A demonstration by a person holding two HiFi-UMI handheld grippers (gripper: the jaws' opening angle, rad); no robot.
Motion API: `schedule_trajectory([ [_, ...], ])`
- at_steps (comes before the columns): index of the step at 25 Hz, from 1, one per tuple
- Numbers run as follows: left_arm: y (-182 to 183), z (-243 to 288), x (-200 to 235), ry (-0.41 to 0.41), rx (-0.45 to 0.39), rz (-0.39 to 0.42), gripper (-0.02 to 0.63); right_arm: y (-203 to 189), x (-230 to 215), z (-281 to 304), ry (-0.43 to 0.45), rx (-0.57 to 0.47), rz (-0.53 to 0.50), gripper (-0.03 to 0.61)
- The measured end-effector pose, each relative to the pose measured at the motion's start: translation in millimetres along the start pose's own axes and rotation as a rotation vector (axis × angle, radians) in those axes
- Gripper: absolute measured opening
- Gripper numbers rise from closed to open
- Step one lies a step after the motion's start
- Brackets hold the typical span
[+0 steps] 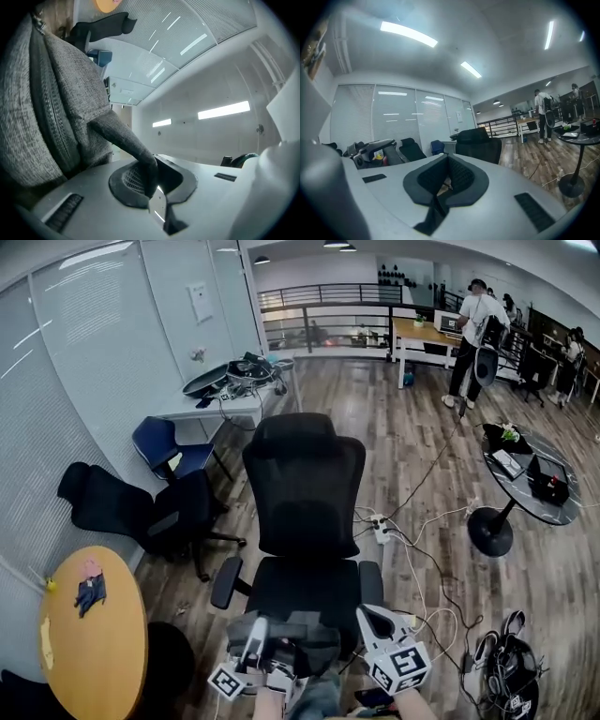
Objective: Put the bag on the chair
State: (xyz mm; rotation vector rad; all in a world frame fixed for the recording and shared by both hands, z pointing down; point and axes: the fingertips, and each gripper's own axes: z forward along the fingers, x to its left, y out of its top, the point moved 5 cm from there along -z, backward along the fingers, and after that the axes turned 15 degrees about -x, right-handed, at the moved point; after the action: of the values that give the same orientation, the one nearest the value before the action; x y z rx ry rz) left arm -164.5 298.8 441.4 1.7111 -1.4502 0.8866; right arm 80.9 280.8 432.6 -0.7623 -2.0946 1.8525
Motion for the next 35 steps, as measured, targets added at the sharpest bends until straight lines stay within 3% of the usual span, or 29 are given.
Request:
schedule_trajectory([
  [8,33.3,101.8,67.3,0.021,0.076,-0.028,0.037,-24.8,-37.4,136.4,-0.008,0.019,0.010,0.012],
  [15,65.7,179.6,122.8,0.028,0.085,-0.069,0.037,-35.8,-69.6,199.7,-0.096,0.050,-0.012,0.014],
  [26,73.9,248.8,167.2,0.053,0.095,-0.145,0.037,-29.0,-102.4,228.6,-0.203,0.067,-0.051,0.012],
  [35,57.0,256.3,181.0,0.066,0.042,-0.176,0.037,-44.0,-112.1,253.2,-0.108,0.063,-0.019,0.012],
])
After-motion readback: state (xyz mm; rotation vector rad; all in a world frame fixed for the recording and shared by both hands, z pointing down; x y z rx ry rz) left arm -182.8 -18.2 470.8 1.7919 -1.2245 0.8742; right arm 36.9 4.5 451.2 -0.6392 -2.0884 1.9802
